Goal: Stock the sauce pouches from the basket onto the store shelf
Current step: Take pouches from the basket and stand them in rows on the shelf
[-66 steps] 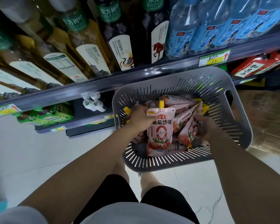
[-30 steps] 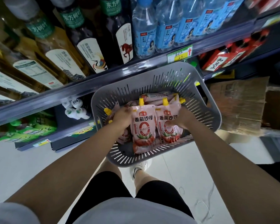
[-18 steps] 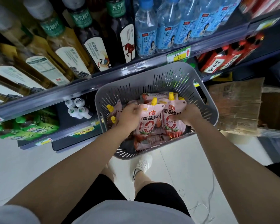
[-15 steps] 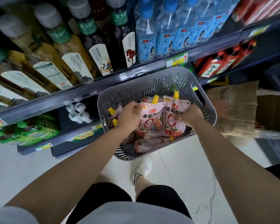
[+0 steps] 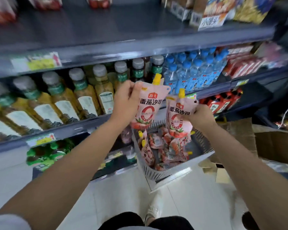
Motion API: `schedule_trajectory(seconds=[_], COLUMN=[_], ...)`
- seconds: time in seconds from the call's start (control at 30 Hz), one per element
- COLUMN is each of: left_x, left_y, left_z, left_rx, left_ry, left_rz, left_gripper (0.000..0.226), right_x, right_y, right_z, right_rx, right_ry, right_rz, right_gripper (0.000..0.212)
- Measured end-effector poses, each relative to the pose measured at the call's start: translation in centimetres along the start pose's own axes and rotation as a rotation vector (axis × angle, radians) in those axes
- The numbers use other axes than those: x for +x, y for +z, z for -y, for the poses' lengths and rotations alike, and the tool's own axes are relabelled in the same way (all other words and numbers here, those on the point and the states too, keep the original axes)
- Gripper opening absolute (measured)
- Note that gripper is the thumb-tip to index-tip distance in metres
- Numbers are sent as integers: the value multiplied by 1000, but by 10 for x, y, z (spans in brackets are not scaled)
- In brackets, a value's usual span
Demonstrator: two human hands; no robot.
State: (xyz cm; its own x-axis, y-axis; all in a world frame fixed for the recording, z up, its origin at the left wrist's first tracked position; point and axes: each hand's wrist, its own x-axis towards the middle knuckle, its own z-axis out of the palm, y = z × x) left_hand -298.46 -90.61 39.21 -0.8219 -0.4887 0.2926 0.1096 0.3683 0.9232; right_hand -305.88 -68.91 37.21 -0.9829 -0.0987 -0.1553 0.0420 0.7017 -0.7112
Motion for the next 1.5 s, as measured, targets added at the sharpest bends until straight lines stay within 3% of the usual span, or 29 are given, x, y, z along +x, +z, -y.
schedule_trajectory(seconds=[0.13, 0.27, 0.4, 0.7, 0.97, 1.3, 1.5], left_x=[-4, -17, -27, -17, 27, 147, 207], left_y=[-65, -136, -204, -318, -348, -343, -343], left_z=[-24, -41, -56, -87, -115, -118, -88], left_rx=[8, -43, -72, -192, -304, -416, -322], left_ry=[52, 58, 38, 4, 26, -34, -97], left_rz=[-106, -201, -323, -567, -633, -590, -632], left_gripper=[32, 28, 26, 34, 29, 24, 32], right_x=[-38, -71, -99, -151, -144, -65, -21], right_y=[5, 27, 48, 72, 74, 79, 87], right_z=[67, 121, 180, 297, 363, 396, 404], right_rx=[31, 119, 300, 826, 1050, 975, 920], right_ry=[-178, -308, -415, -447, -549, -645, -704], right_rz=[43, 128, 213, 349, 305, 292, 350], right_gripper=[52, 23, 21, 18, 22, 28, 24])
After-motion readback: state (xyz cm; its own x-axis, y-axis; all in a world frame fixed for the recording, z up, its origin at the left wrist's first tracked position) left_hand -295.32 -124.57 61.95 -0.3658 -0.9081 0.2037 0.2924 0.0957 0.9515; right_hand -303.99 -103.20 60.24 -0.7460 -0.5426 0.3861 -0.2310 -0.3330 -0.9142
